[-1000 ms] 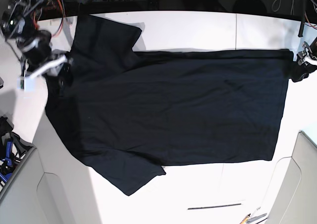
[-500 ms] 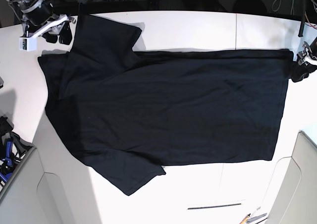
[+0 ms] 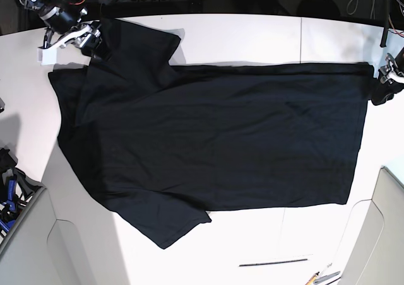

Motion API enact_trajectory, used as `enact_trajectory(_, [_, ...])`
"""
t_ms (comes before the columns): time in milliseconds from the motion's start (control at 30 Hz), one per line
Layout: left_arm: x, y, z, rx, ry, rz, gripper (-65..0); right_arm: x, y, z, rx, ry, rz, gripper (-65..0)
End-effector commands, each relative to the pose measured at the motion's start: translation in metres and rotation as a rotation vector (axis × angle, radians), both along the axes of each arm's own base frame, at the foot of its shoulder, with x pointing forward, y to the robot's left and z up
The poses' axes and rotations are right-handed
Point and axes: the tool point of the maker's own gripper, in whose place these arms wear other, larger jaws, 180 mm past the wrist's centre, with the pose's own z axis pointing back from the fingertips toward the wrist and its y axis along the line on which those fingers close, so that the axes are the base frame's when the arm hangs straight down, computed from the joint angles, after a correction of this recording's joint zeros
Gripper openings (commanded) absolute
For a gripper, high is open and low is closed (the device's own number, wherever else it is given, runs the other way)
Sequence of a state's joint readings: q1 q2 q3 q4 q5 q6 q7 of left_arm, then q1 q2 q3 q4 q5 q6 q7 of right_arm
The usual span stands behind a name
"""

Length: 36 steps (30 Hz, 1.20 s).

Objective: Fold the T-shirt properly
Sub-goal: 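Drag the held shoulder with the right gripper to straighten the shirt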

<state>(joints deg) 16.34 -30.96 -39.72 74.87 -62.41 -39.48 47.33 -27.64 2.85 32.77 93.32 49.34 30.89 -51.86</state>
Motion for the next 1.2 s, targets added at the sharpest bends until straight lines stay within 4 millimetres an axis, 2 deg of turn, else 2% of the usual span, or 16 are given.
enact_trajectory(0, [0.008, 0.007, 0.018, 0.023, -0.050, -0.006, -37.9, -0.011, 0.000, -0.005, -0.010, 0.050, 0.028, -35.9])
enact_trajectory(100, [0.008, 0.007, 0.018, 0.023, -0.050, -0.006, -37.9, -0.009, 0.003, -0.002, 0.010, 0.034, 0.036, -36.1])
enact_trajectory(133, [0.008, 0.007, 0.018, 0.023, -0.050, -0.006, -37.9, -0.008, 0.004, -0.001, 0.018, 0.029, 0.033, -38.7])
enact_trajectory(167, [0.008, 0.007, 0.018, 0.023, -0.050, -0.006, -37.9, -0.008, 0.005, 0.000, 0.025, 0.028, 0.033, -43.7])
enact_trajectory(267, [0.008, 0.007, 0.018, 0.023, -0.050, -0.006, -37.9, -0.007, 0.007, 0.003, 0.049, 0.019, 0.029, -65.0])
enact_trajectory(467, [0.008, 0.007, 0.018, 0.023, -0.050, -0.006, -37.9, 0.015, 0.016, 0.022, 0.127, -0.077, 0.035, -65.0])
enact_trajectory(667, [0.008, 0.007, 0.018, 0.023, -0.050, -0.006, -37.9, 0.059, 0.023, 0.046, 0.160, -0.206, 0.045, -65.0])
enact_trajectory(833, [0.008, 0.007, 0.018, 0.023, -0.050, -0.006, -37.9, 0.099, 0.051, 0.067, 0.179, -0.299, 0.135, -65.0])
enact_trajectory(967, [0.008, 0.007, 0.018, 0.023, -0.050, -0.006, -37.9, 0.134, 0.073, 0.080, 0.104, -0.386, 0.206, -65.0])
enact_trajectory(1167, [0.008, 0.007, 0.018, 0.023, -0.050, -0.006, -37.9, 0.187, 0.086, 0.105, -0.090, -0.549, 0.262, -65.0])
